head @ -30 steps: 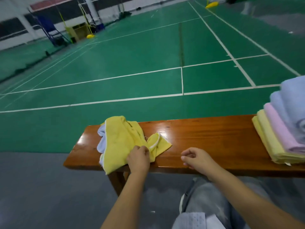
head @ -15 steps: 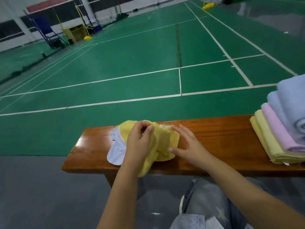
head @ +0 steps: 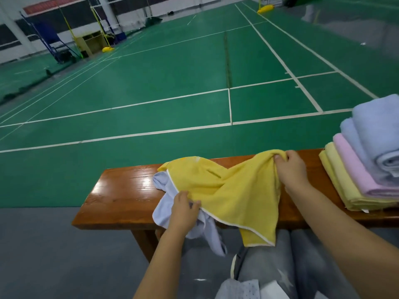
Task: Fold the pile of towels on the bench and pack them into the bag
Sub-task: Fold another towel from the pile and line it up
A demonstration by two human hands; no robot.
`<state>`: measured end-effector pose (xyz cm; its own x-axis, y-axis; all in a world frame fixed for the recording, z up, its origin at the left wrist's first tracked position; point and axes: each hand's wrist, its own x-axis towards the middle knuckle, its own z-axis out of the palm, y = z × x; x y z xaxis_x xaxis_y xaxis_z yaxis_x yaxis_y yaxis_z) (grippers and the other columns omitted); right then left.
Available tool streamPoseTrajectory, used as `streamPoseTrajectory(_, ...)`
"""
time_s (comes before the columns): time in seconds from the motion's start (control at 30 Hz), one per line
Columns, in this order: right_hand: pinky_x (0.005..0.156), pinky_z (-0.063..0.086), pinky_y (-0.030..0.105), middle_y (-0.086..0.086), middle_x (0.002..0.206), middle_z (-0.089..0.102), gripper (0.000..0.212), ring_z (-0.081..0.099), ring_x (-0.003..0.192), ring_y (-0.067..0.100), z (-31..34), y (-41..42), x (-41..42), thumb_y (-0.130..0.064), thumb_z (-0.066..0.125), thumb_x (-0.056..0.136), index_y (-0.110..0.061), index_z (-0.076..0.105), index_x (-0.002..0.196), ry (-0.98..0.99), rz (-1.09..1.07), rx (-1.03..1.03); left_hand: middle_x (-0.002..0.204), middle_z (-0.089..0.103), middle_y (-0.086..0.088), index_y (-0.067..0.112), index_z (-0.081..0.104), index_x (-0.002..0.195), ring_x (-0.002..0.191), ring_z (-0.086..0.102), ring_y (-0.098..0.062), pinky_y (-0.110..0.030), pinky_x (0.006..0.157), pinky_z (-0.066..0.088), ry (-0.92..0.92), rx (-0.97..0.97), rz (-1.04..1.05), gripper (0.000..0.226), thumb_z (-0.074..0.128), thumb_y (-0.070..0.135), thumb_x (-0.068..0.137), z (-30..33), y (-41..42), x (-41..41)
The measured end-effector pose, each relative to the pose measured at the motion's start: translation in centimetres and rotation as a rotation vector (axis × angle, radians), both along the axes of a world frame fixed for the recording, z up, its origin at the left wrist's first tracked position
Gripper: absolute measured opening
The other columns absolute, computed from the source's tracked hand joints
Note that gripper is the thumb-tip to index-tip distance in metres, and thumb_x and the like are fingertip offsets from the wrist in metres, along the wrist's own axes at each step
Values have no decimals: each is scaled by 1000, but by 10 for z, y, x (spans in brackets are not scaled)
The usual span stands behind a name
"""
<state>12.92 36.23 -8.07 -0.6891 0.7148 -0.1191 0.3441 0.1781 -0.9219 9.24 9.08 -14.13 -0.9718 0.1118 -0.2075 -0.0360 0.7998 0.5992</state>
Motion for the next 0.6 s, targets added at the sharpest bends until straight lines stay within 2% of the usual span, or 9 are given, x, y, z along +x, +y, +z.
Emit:
streamPoseTrajectory(0.07, 80, 42, 36, 4, 105, 52, 20, 51, 96, 22, 2, 5, -2, -26, 46, 100, -12, 51, 112, 82, -154, -173, 157, 19, -13, 7, 20, 150, 143, 24, -27, -33, 113, 23, 26, 16, 18, 65, 48, 36, 99, -8, -4, 5)
streamPoseTrajectory(0.13, 84, 42, 35, 6, 110, 54, 26, 51, 98, 22, 10, 11, -4, -27, 48, 98, -10, 51, 117, 176, -285, -278, 159, 18, -12, 9, 17, 152, 146, 19, -26, -35, 116, 18, 11, 4, 24, 68, 45, 40, 99, -15, -10, 5)
streamPoseTrajectory(0.23, 86, 42, 33, 5, 112, 52, 28, 50, 98, 19, 24, 16, -9, -25, 51, 96, -10, 48, 120, 215, -285, -224, 161, 9, -6, 18, 18, 154, 149, 6, -26, -41, 121, 10, -27, -186, -130, 69, 34, 54, 97, -24, -24, -6)
streamPoseTrajectory(0.3, 87, 42, 34, 7, 117, 50, 33, 50, 104, 22, 27, 10, -10, -19, 55, 94, -9, 44, 124, 148, -157, -107, 161, 9, -2, 25, 21, 153, 149, 4, -26, -43, 121, 9, -38, -240, -166, 68, 36, 58, 96, -24, -33, -15)
streamPoseTrajectory(0.33, 94, 41, 36, 10, 126, 48, 41, 48, 114, 26, 22, 5, -9, -17, 58, 92, -8, 42, 129, 86, -87, 37, 161, 8, -3, 26, 22, 153, 149, 5, -27, -44, 121, 11, -40, -231, -148, 66, 40, 54, 97, -21, -35, -17)
streamPoseTrajectory(0.4, 111, 29, 40, 15, 147, 31, 57, 31, 136, 32, 7, -7, -4, -20, 63, 89, -9, 36, 138, -40, 77, 446, 162, 8, -4, 27, 21, 153, 148, 9, -29, -47, 119, 15, -51, -280, -140, 66, 40, 55, 96, -23, -40, -24)
streamPoseTrajectory(0.47, 115, 20, 41, 11, 156, 17, 61, 19, 143, 30, -14, -22, 5, -31, 64, 88, -19, 37, 141, -136, 346, 743, 161, 10, -6, 30, 19, 152, 147, 14, -30, -49, 118, 19, -34, -435, -152, 76, 28, 72, 90, -25, -41, -28)
streamPoseTrajectory(0.5, 116, 19, 42, 7, 158, 13, 61, 16, 144, 28, -24, -29, 9, -39, 64, 87, -25, 39, 141, -218, 500, 782, 161, 11, -7, 31, 19, 152, 145, 18, -29, -47, 117, 23, 36, -519, -146, 79, 23, 76, 87, -23, -38, -27)
streamPoseTrajectory(0.6, 116, 22, 45, 4, 160, 6, 75, 12, 145, 27, -54, -37, 21, -56, 66, 79, -31, 35, 143, -551, 768, 689, 162, 9, -8, 34, 25, 150, 146, 19, -27, -40, 115, 26, 296, -524, -164, 57, 35, 54, 98, -16, -18, -16)
